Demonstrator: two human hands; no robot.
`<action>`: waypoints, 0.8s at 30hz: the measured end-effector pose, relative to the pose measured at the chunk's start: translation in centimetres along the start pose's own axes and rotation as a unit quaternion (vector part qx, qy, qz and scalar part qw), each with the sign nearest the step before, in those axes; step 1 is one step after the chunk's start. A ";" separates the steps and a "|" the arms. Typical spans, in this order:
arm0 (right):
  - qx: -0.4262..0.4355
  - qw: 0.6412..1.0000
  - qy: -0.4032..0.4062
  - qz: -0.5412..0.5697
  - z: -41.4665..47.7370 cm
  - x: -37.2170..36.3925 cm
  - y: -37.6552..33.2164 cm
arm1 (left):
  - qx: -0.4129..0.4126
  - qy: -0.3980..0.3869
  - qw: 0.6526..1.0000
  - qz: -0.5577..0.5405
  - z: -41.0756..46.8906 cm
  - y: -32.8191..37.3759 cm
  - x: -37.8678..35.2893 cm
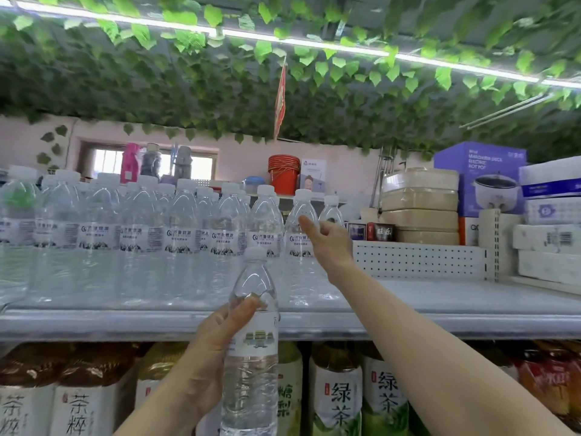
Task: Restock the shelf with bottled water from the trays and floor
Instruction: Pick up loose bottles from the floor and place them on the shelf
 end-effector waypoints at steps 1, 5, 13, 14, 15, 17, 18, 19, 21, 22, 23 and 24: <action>0.002 1.000 0.003 -0.015 0.0 0.2 0.1 | -0.001 0.002 1.000 -0.001 0.1 -0.1 0.1; -0.006 0.999 0.026 -0.039 0.0 0.9 0.1 | 0.002 0.000 1.000 -0.018 0.6 -0.6 0.0; 0.006 0.999 -0.004 -0.047 0.0 1.1 -0.1 | 0.009 0.009 0.999 -0.032 0.9 -1.2 -1.5; 0.007 0.999 -0.007 -0.052 -0.1 1.2 0.0 | 0.010 0.009 0.999 -0.036 0.9 -1.3 -1.8; 0.007 0.998 -0.014 -0.055 -0.3 1.3 0.0 | 0.010 0.009 0.999 -0.038 0.9 -1.3 -2.1; -0.001 0.999 -0.024 -0.041 -0.9 1.6 0.3 | 0.012 0.008 0.999 -0.043 1.0 -1.5 -2.8; -0.005 0.999 -0.026 -0.035 -1.5 2.0 0.4 | 0.013 0.008 0.999 -0.051 1.1 -1.6 -3.0; -0.005 0.999 -0.025 -0.032 -2.2 2.4 0.6 | 0.015 0.007 0.998 -0.055 1.1 -1.8 -3.3; -0.003 1.000 -0.022 -0.014 -4.1 3.5 1.0 | 0.017 0.002 0.998 -0.056 1.2 -2.0 -4.3; -0.006 1.000 -0.027 0.004 -5.2 4.0 1.4 | 0.012 0.006 0.998 -0.057 1.3 -2.0 -4.8; -0.016 0.999 -0.041 0.028 -6.2 4.4 1.9 | 0.006 0.010 0.998 -0.054 1.5 -2.0 -5.4; -0.034 0.996 -0.067 0.054 -7.4 4.7 2.4 | -0.003 0.012 0.999 -0.046 1.7 -2.0 -6.1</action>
Point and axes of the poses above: each hand's wrist, its own z-axis towards the middle knuckle, its own x-axis out of the back of the hand, y = z × x, the point moved 4 cm from there along z, towards the middle knuckle, and after that the axes turned 13 degrees about -z, right-handed, at the moved point
